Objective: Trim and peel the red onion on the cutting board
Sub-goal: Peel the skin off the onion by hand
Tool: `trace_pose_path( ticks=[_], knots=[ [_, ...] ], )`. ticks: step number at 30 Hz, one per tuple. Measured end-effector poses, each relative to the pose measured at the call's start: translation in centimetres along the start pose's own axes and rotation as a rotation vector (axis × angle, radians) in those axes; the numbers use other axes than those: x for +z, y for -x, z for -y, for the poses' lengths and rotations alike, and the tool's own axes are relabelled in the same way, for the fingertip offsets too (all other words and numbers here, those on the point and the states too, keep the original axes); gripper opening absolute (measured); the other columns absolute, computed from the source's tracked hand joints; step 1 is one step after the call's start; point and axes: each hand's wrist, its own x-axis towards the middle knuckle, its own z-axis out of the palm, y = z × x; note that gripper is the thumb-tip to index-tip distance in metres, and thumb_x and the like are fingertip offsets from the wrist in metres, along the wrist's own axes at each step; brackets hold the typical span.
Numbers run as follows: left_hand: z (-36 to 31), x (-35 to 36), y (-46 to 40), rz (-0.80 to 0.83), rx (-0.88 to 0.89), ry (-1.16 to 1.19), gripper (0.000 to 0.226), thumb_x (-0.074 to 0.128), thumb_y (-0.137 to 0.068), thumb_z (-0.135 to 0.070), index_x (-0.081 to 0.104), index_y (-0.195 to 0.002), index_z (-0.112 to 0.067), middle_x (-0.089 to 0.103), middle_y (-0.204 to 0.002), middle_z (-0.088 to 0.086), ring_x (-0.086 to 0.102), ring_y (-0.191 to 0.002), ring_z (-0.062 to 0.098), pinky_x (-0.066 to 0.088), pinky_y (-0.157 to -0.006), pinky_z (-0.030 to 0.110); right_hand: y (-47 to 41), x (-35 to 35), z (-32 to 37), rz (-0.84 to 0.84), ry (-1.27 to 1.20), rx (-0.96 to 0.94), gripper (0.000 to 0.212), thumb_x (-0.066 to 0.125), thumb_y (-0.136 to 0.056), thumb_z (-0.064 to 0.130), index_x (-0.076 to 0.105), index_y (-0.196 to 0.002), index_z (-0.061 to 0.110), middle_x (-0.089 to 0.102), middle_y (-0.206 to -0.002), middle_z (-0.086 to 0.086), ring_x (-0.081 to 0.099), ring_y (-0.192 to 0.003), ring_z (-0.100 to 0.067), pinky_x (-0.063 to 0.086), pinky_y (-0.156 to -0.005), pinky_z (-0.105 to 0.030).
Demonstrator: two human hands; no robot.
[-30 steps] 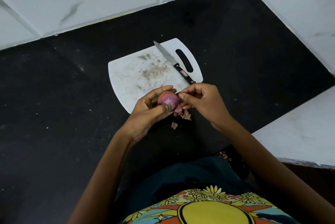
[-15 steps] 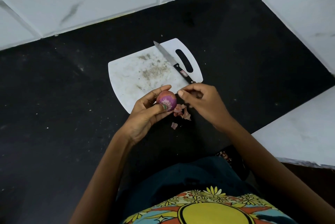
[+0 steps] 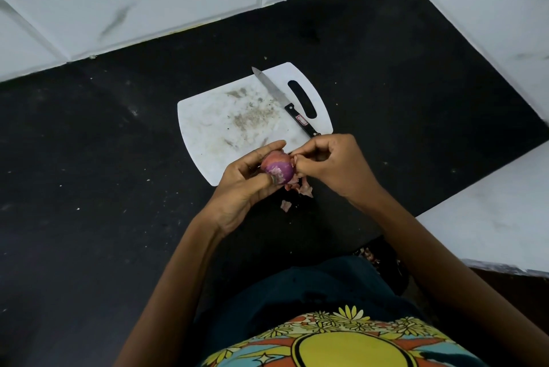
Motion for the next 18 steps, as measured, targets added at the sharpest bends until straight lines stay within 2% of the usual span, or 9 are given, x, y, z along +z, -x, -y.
trace_pose_path(
  ticks=[3, 6, 8, 12, 18],
  knots=[
    [0.1, -0.2, -0.1, -0.013, 0.011, 0.016, 0.053, 0.066, -0.070, 0.008, 0.063, -0.119, -0.014, 0.065, -0.115, 0.004, 0.066, -0.101, 0.019, 0.056, -0.080, 0.026, 0.1, -0.2, -0.1, 0.030, -0.069, 0.029, 0.009, 0.071, -0.081, 0.013, 0.074, -0.085, 0.006, 0.074, -0.078, -0.010, 0.072, -0.073, -0.025, 0.060, -0.074, -0.045],
    [-0.1, -0.4, -0.1, -0.024, 0.030, 0.014, 0.053, 0.068, -0.069, 0.006, 0.063, -0.117, -0.014, 0.064, -0.115, 0.004, 0.068, -0.096, 0.017, 0.055, -0.075, 0.023, 0.5, -0.2, 0.1, 0.072, -0.118, -0.008, 0.020, 0.076, -0.078, 0.016, 0.071, -0.092, 0.002, 0.074, -0.082, -0.012, 0.073, -0.074, -0.026, 0.061, -0.070, -0.036],
    [-0.1, -0.5, -0.2, -0.026, 0.036, 0.011, 0.051, 0.067, -0.072, 0.007, 0.063, -0.117, -0.015, 0.063, -0.116, 0.005, 0.068, -0.096, 0.017, 0.055, -0.075, 0.023, 0.6, 0.1, 0.3, 0.041, -0.089, -0.038, 0.017, 0.076, -0.079, 0.013, 0.070, -0.090, 0.001, 0.073, -0.081, -0.011, 0.072, -0.072, -0.025, 0.061, -0.068, -0.033],
    [-0.1, -0.4, -0.1, -0.024, 0.037, 0.044, 0.052, 0.064, -0.068, 0.005, 0.063, -0.116, -0.016, 0.065, -0.115, 0.002, 0.068, -0.097, 0.017, 0.056, -0.075, 0.024, 0.3, 0.4, -0.6, -0.051, -0.161, 0.044, 0.009, 0.071, -0.081, 0.006, 0.069, -0.086, 0.000, 0.073, -0.078, -0.013, 0.072, -0.072, -0.030, 0.060, -0.071, -0.048],
    [0.0, -0.4, -0.2, 0.003, 0.029, 0.066, 0.053, 0.065, -0.068, 0.006, 0.062, -0.117, -0.014, 0.069, -0.111, -0.003, 0.067, -0.098, 0.014, 0.057, -0.076, 0.024, 0.0, 0.7, -2.9, -0.128, -0.034, 0.149, 0.004, 0.070, -0.082, 0.009, 0.067, -0.084, 0.007, 0.070, -0.076, -0.011, 0.067, -0.063, -0.021, 0.059, -0.070, -0.049]
  ],
)
